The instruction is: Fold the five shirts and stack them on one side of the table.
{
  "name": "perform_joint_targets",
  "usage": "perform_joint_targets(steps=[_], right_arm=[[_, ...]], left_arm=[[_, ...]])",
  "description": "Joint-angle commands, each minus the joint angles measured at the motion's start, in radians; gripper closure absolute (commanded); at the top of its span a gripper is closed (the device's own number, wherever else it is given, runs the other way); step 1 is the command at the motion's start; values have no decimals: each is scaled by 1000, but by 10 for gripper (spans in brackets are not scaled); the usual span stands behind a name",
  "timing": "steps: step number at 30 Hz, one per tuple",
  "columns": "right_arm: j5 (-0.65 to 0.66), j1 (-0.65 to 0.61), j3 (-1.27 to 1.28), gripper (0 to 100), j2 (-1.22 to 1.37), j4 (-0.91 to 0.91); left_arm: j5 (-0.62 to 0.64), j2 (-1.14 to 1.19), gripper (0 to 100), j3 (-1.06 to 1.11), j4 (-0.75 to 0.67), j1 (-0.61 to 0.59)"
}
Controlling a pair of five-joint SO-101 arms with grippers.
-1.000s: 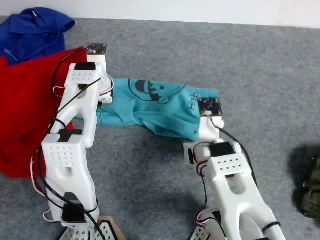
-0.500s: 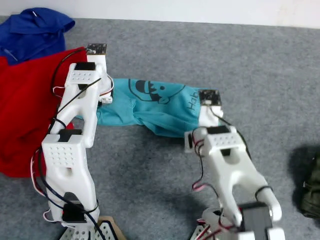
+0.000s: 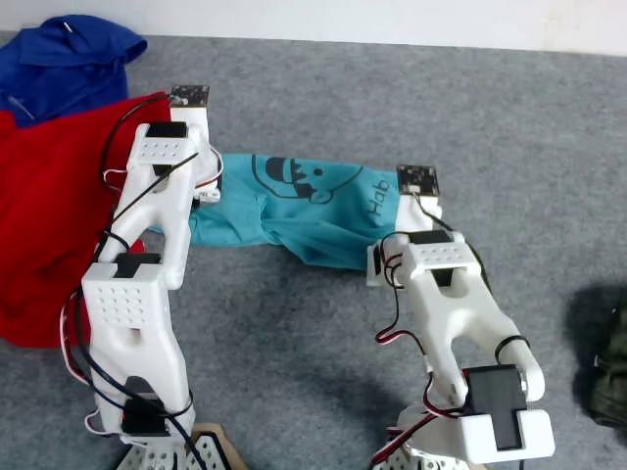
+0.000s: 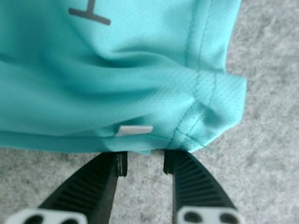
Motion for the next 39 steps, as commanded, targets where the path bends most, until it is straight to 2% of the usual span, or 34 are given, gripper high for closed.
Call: perform_joint_targets(steps=[1, 5, 11, 14, 24, 29, 36, 39], right_arm=[[11, 10, -42, 861, -4, -38], [11, 10, -41, 872, -4, -38], [80, 13, -38, 976, -2, -38], [87, 27, -36, 979, -2, -38], [81, 183, -53, 980, -16, -30], [80, 245, -110, 980, -15, 24], [81, 292, -113, 975, -15, 30], [80, 278, -120, 935, -16, 117]], left_arm=[[-11, -8, 994, -4, -12, 10], [-11, -8, 994, -4, -12, 10], [-11, -8, 994, -4, -12, 10], [-11, -8, 994, -4, -12, 10], [-11, -8, 994, -4, -12, 10], [-11, -8, 994, -4, -12, 10], [-11, -8, 994, -4, -12, 10], [-11, -8, 994, -4, -12, 10]])
